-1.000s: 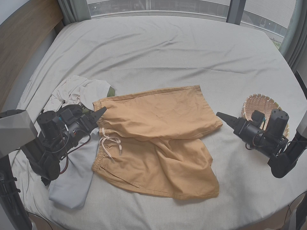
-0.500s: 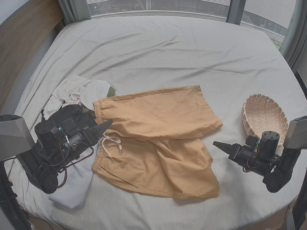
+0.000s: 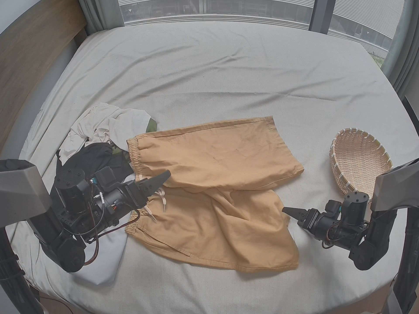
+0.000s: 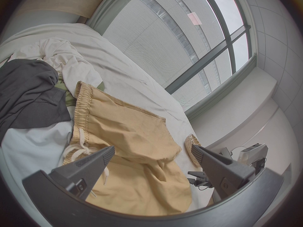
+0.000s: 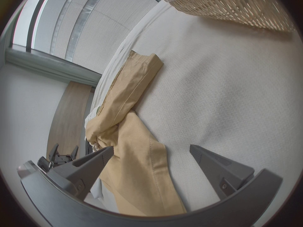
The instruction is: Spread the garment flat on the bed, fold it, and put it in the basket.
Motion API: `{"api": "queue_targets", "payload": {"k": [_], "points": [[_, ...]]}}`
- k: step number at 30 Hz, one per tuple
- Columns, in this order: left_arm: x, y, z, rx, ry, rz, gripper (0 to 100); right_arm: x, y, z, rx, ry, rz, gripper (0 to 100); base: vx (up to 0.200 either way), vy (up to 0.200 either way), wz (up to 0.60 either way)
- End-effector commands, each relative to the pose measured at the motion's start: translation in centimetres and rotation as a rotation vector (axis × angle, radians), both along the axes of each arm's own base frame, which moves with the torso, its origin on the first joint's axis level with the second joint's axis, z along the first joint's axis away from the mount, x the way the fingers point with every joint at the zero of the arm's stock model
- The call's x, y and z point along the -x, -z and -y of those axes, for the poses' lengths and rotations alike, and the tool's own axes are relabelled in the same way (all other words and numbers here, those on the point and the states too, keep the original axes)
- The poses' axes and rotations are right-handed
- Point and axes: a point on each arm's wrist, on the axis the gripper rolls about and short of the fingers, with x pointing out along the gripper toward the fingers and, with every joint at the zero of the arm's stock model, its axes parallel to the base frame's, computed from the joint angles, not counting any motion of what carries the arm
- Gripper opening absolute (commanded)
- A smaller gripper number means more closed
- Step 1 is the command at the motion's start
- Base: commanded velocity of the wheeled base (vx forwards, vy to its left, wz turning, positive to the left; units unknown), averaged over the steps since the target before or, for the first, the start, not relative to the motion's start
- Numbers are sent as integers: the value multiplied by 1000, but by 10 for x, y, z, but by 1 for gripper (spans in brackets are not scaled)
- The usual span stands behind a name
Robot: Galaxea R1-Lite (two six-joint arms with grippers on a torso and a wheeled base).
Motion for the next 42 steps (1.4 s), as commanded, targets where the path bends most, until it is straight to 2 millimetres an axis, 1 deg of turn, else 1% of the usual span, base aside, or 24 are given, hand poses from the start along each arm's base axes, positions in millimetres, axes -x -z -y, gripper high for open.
{"api": "queue_targets", "payload": {"k": [1,7,11,12,21,22,23,28,30,36,37,39,42], "points": [[2,1,0,-1,1,-6,100,-5,2,-5,-23,-3,-5,100,0,0,0],[4,2,-1,-4,1,-15,100,-13,15,-10,-32,-4,-29,100,0,0,0],[3,2,-1,-3,-6,-10,100,-17,16,-12,-59,5,-35,100,0,0,0],[3,2,-1,-5,-7,-10,100,-18,15,-12,-70,10,-38,0,0,0,0],[3,3,-2,-5,-10,-16,100,-16,9,-9,-94,26,-36,0,0,0,0],[3,3,-2,-5,-13,-16,100,-13,-2,-7,-100,27,-12,0,0,0,0],[3,3,-3,-6,-16,-18,100,-12,-5,-7,-101,30,-7,0,0,0,0],[4,4,-3,-7,-18,-22,100,-4,-31,5,-103,55,64,0,0,0,0],[4,4,-3,-7,-18,-22,100,-3,-36,9,-90,62,90,0,0,0,0],[5,5,-4,-10,-19,-29,100,-6,-32,24,-8,88,104,0,0,0,0],[5,5,-4,-10,-19,-29,100,-6,-32,24,-7,87,104,0,0,0,0],[5,8,-4,-14,-19,-41,100,-11,-33,33,16,113,114,0,0,0,0],[6,10,-4,-16,-19,-48,100,-17,-36,38,16,131,137,0,0,0,0]]}}
